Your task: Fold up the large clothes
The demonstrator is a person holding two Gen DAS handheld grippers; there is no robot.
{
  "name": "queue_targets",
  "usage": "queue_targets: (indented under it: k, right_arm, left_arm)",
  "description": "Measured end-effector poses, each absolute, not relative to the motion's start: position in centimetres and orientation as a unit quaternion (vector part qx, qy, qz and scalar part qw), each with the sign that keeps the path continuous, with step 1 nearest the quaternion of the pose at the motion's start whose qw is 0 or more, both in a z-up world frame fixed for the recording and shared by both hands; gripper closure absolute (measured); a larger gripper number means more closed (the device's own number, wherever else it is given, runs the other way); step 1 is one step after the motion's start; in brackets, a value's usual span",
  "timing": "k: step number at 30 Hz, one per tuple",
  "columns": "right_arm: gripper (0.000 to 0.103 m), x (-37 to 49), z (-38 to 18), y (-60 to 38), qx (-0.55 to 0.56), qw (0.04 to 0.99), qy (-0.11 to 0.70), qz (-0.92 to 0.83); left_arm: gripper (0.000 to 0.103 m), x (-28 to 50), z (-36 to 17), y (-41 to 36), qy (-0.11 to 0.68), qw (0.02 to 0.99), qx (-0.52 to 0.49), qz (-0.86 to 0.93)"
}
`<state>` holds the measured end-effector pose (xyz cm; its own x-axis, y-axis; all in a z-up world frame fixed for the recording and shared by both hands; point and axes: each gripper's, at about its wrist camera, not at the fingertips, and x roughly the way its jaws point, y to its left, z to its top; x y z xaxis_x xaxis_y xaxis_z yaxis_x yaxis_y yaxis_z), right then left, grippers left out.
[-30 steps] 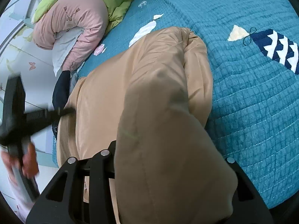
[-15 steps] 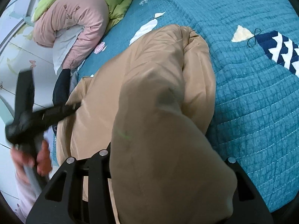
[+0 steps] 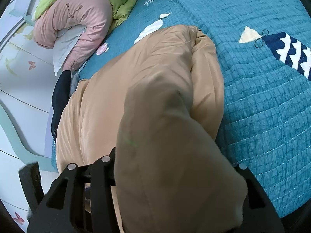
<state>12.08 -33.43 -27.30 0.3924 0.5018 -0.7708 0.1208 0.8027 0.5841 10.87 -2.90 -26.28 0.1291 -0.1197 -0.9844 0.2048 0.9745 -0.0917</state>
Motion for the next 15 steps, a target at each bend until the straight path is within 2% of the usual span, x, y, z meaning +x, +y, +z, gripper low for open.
queue_targets:
  k: [5, 11, 15]
  right_arm:
    - [0.055, 11.9, -27.3, -33.5, 0.296, 0.780, 0.538, 0.120]
    - [0.049, 12.0, -27.5, -33.8, 0.309, 0.774, 0.539, 0.120]
    - [0.049, 12.0, -27.5, -33.8, 0.311, 0.775, 0.537, 0.118]
  left_arm:
    - [0.095, 10.3, -24.9, -2.9, 0.672, 0.731, 0.025, -0.117]
    - [0.095, 13.7, -20.5, -3.0, 0.617, 0.778, 0.020, -0.118]
    - [0.095, 16.4, -20.3, -3.5, 0.599, 0.792, 0.016, -0.119]
